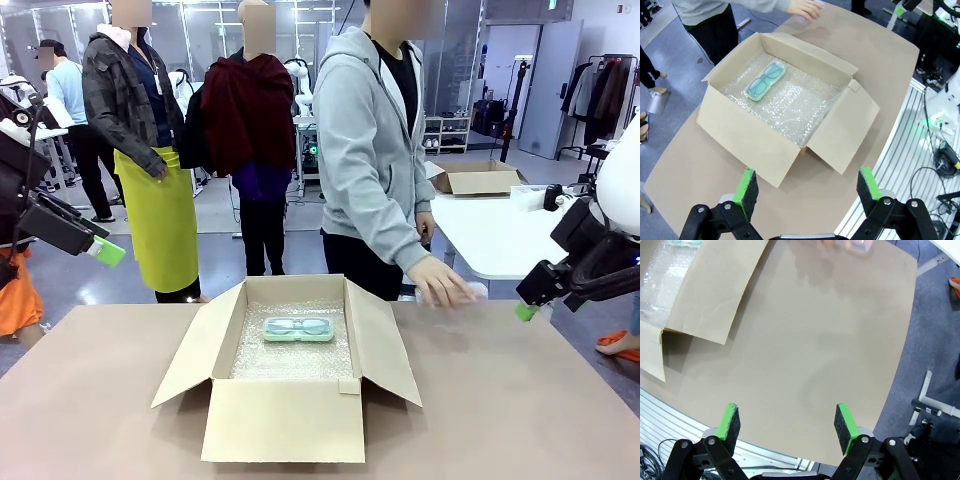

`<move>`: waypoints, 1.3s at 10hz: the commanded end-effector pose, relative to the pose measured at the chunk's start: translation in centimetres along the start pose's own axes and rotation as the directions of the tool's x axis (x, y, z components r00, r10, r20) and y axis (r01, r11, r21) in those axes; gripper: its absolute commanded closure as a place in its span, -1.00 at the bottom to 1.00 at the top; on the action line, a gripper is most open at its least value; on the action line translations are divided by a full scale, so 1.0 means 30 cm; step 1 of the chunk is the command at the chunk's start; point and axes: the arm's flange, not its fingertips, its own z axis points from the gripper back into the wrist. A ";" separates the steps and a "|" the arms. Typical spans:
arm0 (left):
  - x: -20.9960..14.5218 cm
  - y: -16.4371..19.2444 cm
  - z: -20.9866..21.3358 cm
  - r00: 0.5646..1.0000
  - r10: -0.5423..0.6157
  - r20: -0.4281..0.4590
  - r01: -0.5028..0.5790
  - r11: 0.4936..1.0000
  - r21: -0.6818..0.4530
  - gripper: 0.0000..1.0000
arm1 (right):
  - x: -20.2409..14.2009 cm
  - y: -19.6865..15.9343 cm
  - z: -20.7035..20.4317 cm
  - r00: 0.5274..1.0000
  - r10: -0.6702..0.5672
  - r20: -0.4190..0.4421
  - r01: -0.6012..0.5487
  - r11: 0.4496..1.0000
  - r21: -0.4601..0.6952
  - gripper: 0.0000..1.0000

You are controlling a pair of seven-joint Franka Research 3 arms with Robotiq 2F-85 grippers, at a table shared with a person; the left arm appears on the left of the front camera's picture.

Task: Pack the glasses set securely to prepare it for shipping.
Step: Put the Glasses case from the right side of the table into the Package Box.

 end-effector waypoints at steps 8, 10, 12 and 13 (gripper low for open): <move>-0.001 0.000 0.003 1.000 -0.004 0.004 0.004 1.000 -0.004 -1.00 | -0.003 -0.003 0.000 1.000 0.002 -0.008 -0.002 1.000 0.000 -0.89; -0.001 0.000 0.003 1.000 -0.004 0.004 0.004 1.000 -0.004 -1.00 | -0.003 -0.003 0.000 1.000 0.002 -0.008 -0.002 1.000 0.000 -0.89; -0.001 0.000 0.003 1.000 -0.004 0.004 0.004 1.000 -0.004 -1.00 | -0.003 -0.003 0.000 1.000 0.002 -0.008 -0.002 1.000 0.000 -0.89; -0.001 0.000 0.003 1.000 -0.004 0.004 0.004 1.000 -0.004 -1.00 | -0.003 -0.003 0.000 1.000 0.002 -0.008 -0.002 1.000 0.000 -0.89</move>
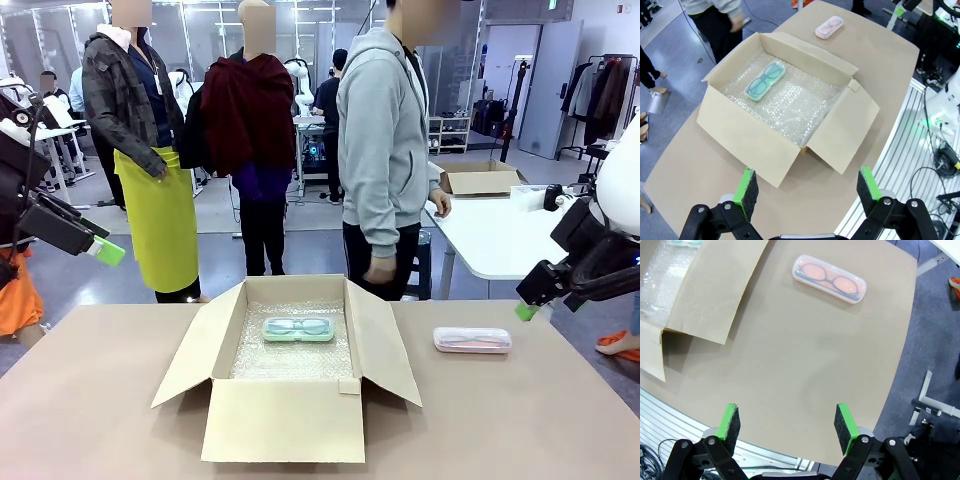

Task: Pack the glasses set securely to prepare it for shipping.
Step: Put the Glasses case from the right side of the table into the Package Box.

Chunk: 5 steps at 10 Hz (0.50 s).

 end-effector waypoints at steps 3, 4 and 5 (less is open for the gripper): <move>-0.001 0.000 0.003 1.000 -0.004 0.004 0.004 1.000 -0.004 -1.00 | -0.003 -0.003 0.000 1.000 0.002 -0.008 -0.002 1.000 0.000 -0.89; -0.001 0.000 0.003 1.000 -0.004 0.004 0.004 1.000 -0.004 -1.00 | -0.003 -0.003 0.000 1.000 0.002 -0.008 -0.002 1.000 0.000 -0.89; -0.001 0.000 0.003 1.000 -0.004 0.004 0.004 1.000 -0.004 -1.00 | -0.003 -0.003 0.000 1.000 0.002 -0.008 -0.002 1.000 0.000 -0.89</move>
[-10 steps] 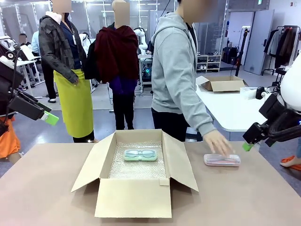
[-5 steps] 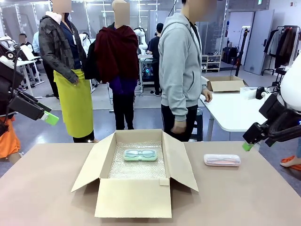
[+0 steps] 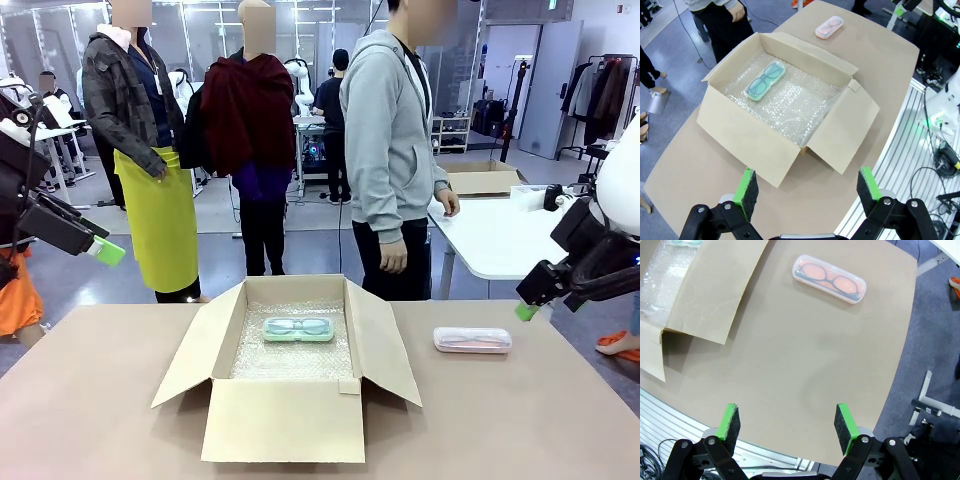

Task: Pack the glasses set securely to prepare it for shipping.
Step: Put the Glasses case from the right side of the table into the Package Box.

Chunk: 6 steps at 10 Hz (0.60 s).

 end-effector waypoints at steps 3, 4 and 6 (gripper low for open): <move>-0.001 0.000 0.003 1.000 -0.004 0.004 0.004 1.000 -0.004 -1.00 | -0.003 -0.003 0.000 1.000 0.002 -0.008 -0.002 1.000 0.000 -0.89; -0.001 0.000 0.003 1.000 -0.004 0.004 0.004 1.000 -0.004 -1.00 | -0.003 -0.003 0.000 1.000 0.002 -0.008 -0.002 1.000 0.000 -0.89; -0.001 0.000 0.003 1.000 -0.004 0.004 0.004 1.000 -0.004 -1.00 | 0.066 -0.050 0.005 0.999 0.039 -0.019 -0.039 0.999 0.017 -0.89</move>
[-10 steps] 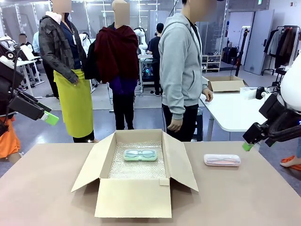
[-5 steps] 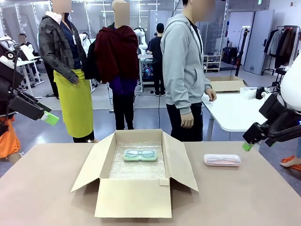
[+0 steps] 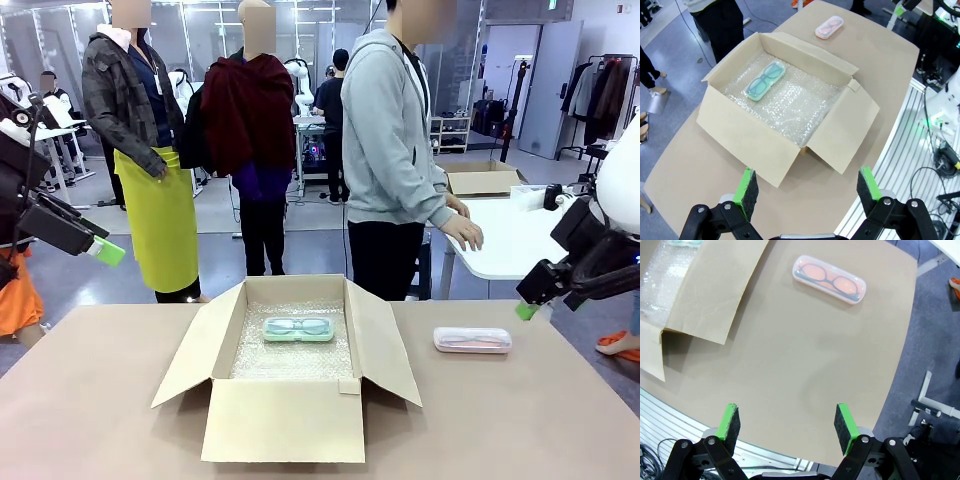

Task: Pack the glasses set securely to prepare it for shipping.
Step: Put the Glasses case from the right side of the table into the Package Box.

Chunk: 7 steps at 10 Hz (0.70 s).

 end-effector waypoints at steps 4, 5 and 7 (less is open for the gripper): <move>-0.001 -0.001 0.004 1.000 -0.004 0.005 0.004 1.000 -0.004 -1.00 | 0.295 -0.190 -0.121 0.988 0.073 -0.137 -0.064 0.995 0.073 -0.89; -0.001 -0.001 0.004 1.000 -0.004 0.005 0.004 1.000 -0.004 -1.00 | 0.335 -0.227 -0.155 0.984 0.088 -0.153 -0.074 0.993 0.094 -0.89; -0.001 -0.001 0.004 1.000 -0.004 0.005 0.004 1.000 -0.004 -1.00 | 0.408 -0.293 -0.215 0.983 0.068 -0.172 -0.052 0.994 0.093 -0.89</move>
